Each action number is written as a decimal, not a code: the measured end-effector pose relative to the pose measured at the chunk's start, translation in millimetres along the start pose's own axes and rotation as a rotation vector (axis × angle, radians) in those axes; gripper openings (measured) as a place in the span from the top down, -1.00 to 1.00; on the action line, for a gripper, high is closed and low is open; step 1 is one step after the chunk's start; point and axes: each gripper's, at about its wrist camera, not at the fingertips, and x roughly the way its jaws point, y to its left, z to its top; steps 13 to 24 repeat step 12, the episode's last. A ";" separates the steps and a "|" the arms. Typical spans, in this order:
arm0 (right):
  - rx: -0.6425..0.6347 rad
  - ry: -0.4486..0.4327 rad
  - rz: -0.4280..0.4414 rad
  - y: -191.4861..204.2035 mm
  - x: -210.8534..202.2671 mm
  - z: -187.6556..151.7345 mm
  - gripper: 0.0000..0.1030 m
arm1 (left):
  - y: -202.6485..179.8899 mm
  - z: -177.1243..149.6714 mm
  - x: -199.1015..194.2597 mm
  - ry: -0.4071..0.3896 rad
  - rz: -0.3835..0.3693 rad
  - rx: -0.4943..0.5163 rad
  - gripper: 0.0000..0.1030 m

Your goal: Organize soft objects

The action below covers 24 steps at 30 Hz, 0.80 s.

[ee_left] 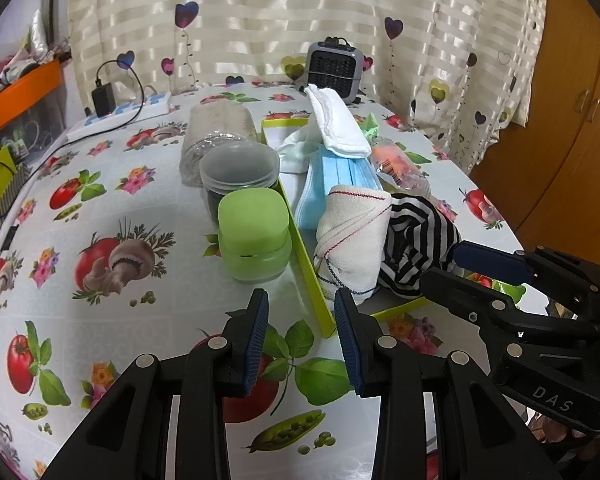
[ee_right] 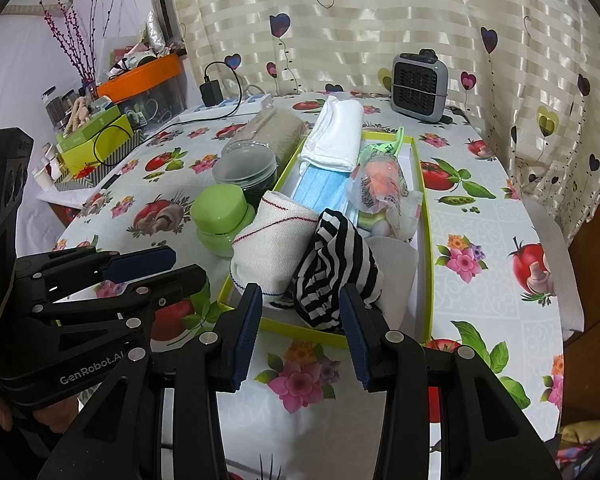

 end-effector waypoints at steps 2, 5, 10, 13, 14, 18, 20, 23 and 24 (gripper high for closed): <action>0.000 0.000 0.000 0.1 0.1 0.7 0.19 | 0.8 0.2 0.5 0.001 0.002 0.002 0.36; 0.000 0.000 0.001 0.1 0.0 0.9 0.19 | 0.4 0.1 0.6 0.000 0.003 0.002 0.36; 0.000 0.000 0.001 0.4 -0.5 1.1 0.19 | 3.5 -0.1 0.8 -0.005 0.000 0.006 0.36; 0.000 0.000 0.000 0.4 -0.6 0.8 0.19 | 3.7 -0.4 0.8 -0.004 -0.002 0.005 0.36; 0.000 0.000 0.000 0.4 -0.6 0.8 0.19 | 3.7 -0.4 0.8 -0.004 -0.002 0.005 0.36; 0.000 0.000 0.000 0.4 -0.6 0.8 0.19 | 3.7 -0.4 0.8 -0.004 -0.002 0.005 0.36; 0.000 0.000 0.000 0.4 -0.6 0.8 0.19 | 3.7 -0.4 0.8 -0.004 -0.002 0.005 0.36; 0.000 0.000 0.000 0.4 -0.6 0.8 0.19 | 3.7 -0.4 0.8 -0.004 -0.002 0.005 0.36; 0.000 0.000 0.000 0.4 -0.6 0.8 0.19 | 3.7 -0.4 0.8 -0.004 -0.002 0.005 0.36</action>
